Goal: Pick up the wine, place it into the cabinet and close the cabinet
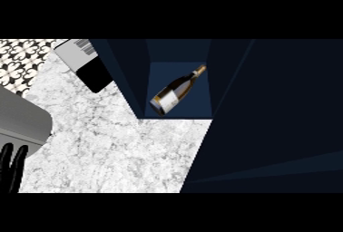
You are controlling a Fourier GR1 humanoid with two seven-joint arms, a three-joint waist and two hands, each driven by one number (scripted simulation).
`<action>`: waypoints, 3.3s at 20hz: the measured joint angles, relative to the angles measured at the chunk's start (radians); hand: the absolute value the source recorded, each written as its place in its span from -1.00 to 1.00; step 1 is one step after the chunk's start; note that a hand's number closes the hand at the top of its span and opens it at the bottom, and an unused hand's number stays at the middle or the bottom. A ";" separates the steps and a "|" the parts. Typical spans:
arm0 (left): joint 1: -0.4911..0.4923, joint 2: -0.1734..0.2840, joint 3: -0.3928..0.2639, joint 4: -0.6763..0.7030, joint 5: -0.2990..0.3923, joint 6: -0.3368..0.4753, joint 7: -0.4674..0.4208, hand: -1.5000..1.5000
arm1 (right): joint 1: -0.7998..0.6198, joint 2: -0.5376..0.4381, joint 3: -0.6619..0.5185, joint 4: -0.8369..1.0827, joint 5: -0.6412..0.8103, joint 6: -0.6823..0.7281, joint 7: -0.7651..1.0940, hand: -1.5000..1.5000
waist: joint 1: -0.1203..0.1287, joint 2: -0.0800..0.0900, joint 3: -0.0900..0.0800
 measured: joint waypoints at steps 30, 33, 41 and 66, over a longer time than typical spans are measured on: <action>-0.035 0.021 0.205 0.057 0.143 -0.224 0.128 -1.00 | -0.584 -0.145 0.215 0.120 0.210 -0.639 0.015 1.00 | 0.034 0.011 -0.002; -0.057 0.011 0.202 0.066 0.141 -0.214 0.144 -1.00 | -0.742 -0.071 0.170 0.246 0.161 -0.688 0.009 1.00 | 0.037 0.012 -0.002; -0.082 -0.029 0.203 0.090 0.115 -0.205 0.162 -1.00 | -1.098 -0.007 0.021 0.617 0.030 -0.728 -0.085 1.00 | 0.035 0.012 0.000; -0.109 -0.103 0.253 0.076 0.049 -0.216 0.253 -1.00 | -1.287 -0.010 -0.262 1.288 0.028 -0.382 -0.535 1.00 | 0.028 -0.023 -0.001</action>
